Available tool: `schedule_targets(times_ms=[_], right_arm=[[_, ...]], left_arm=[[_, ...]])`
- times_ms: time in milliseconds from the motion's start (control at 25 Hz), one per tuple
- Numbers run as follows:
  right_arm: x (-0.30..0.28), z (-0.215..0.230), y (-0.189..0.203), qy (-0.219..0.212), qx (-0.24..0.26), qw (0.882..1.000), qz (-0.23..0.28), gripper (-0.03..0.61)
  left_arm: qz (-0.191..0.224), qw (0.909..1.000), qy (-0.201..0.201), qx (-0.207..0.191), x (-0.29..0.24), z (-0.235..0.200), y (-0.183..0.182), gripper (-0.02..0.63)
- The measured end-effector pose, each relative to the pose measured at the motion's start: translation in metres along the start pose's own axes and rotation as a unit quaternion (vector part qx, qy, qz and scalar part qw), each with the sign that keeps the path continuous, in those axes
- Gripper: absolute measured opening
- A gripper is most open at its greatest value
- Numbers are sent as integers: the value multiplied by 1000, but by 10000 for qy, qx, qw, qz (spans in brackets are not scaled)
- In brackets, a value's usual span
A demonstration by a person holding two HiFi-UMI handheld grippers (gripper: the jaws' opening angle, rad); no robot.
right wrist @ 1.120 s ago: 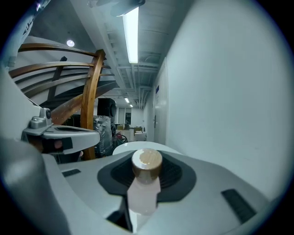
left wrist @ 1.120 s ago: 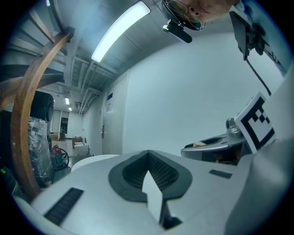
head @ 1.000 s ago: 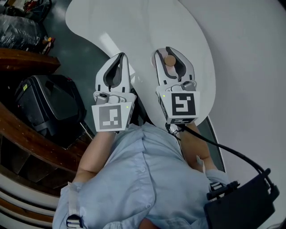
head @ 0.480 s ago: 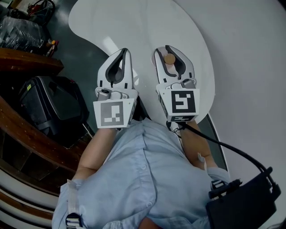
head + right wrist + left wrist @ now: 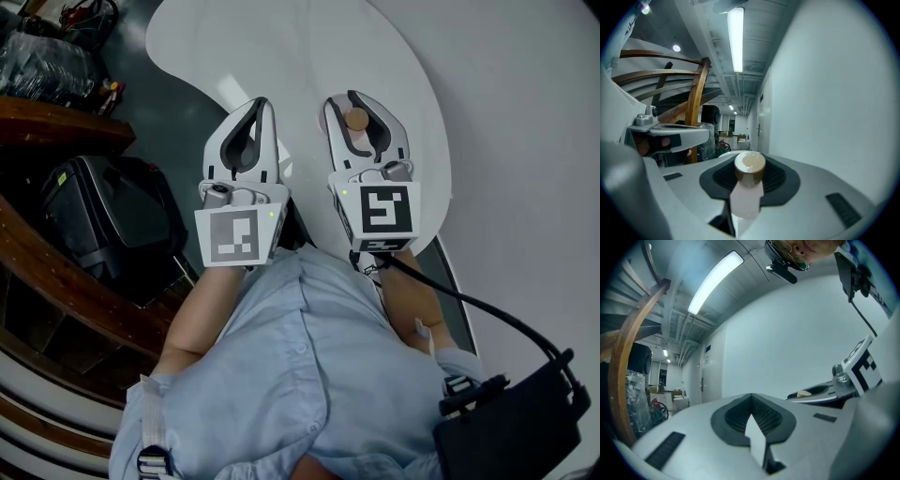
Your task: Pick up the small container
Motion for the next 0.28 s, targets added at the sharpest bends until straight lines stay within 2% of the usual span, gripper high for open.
schedule_targets(times_ms=[280], right_arm=[[-3, 3, -11, 16, 87, 10000, -41, 103]], left_arm=[[47, 10000, -46, 61, -5, -4, -9, 0]])
Point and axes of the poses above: the fingertips, and each gripper's own axes: x backward along the fingers, z to its right, y out of its underside, the point moved 10 cm from there along x, backward along the fingers, and after that the axes turned 15 degrees about -y, right-handed, at the moved point
